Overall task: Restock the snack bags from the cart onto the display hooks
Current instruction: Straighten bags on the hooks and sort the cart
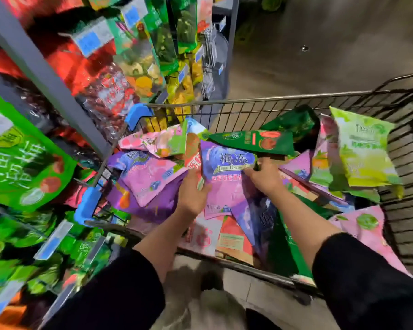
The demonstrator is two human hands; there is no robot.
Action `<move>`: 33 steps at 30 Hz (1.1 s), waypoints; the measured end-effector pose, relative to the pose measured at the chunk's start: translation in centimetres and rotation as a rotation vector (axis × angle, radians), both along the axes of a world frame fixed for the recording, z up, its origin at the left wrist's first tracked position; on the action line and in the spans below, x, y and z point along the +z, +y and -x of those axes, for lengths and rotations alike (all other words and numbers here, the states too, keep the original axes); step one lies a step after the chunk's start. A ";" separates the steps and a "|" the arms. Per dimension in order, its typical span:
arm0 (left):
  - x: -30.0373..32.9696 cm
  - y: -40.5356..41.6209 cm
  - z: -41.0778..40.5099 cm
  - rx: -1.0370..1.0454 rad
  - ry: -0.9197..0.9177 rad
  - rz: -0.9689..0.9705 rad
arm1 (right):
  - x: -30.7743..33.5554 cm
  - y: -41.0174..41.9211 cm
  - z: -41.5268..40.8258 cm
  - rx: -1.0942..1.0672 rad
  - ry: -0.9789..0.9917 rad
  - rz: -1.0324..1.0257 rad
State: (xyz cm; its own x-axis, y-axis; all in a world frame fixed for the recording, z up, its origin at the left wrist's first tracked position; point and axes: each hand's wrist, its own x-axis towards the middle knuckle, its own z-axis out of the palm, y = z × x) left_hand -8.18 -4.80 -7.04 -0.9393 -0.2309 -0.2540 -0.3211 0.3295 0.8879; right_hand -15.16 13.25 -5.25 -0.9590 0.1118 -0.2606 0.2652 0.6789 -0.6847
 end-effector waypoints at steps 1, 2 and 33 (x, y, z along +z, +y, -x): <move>-0.2 0.1 0.3 0.023 0.001 -0.022 | -0.4 -0.3 0.2 -0.026 -0.018 0.060; -0.3 0.2 0.5 0.040 -0.004 -0.034 | -0.9 -0.5 0.4 -0.066 -0.018 0.117; 1.6 -6.0 3.4 0.664 0.192 0.061 | 1.8 -1.8 2.1 0.384 0.610 -0.845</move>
State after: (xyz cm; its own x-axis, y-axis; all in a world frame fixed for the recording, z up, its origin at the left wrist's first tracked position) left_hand -11.53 -10.81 -5.40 -0.6211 -0.7810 -0.0653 -0.3109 0.1690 0.9353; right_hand -17.29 11.46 -3.40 -0.9096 -0.3013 0.2862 -0.2864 0.9535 0.0936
